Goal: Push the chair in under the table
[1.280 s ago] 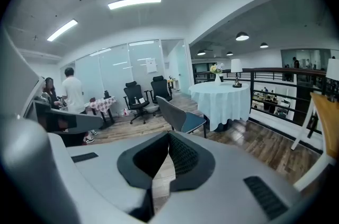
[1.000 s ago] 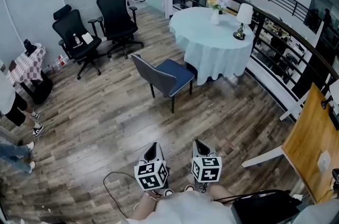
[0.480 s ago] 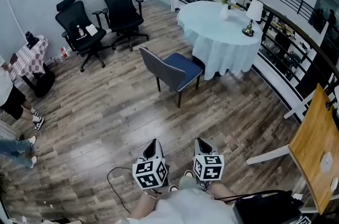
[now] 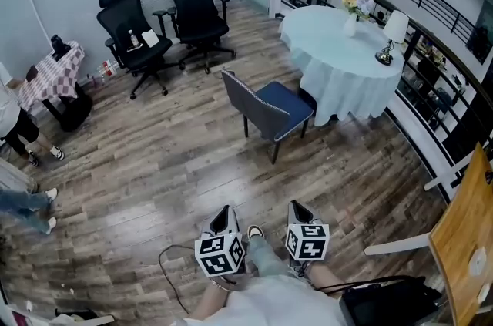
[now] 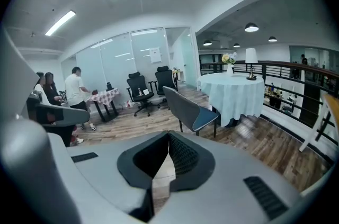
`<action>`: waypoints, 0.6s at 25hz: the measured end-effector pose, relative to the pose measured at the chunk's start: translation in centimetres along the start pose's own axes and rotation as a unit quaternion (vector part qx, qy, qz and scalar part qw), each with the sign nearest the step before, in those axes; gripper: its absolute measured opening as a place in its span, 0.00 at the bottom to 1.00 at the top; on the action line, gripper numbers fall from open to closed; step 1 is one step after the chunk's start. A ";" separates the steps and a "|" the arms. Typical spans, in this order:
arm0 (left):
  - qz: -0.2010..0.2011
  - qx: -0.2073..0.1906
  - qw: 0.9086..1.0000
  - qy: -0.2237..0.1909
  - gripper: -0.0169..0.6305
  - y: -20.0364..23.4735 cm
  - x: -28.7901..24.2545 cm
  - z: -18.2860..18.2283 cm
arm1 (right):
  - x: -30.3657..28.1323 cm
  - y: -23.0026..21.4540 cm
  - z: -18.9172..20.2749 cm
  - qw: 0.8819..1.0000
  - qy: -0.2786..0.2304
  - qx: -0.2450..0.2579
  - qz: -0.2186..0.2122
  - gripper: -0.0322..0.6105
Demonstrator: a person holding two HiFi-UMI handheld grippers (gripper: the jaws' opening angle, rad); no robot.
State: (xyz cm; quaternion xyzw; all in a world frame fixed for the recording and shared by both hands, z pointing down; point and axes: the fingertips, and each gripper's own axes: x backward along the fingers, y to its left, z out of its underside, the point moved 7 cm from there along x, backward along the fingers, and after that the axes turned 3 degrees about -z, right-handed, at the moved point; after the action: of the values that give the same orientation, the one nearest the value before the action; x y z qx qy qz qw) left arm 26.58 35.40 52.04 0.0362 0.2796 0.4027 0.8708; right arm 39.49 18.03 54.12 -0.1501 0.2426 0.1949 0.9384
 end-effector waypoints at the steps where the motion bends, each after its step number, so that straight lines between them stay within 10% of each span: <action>1: -0.004 0.000 1.000 -0.001 0.03 0.4 -0.6 -0.5 | -0.8 0.1 -0.5 1.000 -0.001 0.001 -0.004 0.08; 15: -0.034 0.012 0.999 -0.004 0.03 2.7 -11.3 -6.8 | -12.2 -1.6 -8.3 0.999 0.011 0.022 -0.036 0.08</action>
State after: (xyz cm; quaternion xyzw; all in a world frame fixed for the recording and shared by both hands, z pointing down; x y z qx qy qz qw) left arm 15.37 27.95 52.26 0.0387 0.2824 0.3697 0.8843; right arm 27.10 9.90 53.72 -0.1406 0.2511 0.1542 0.9452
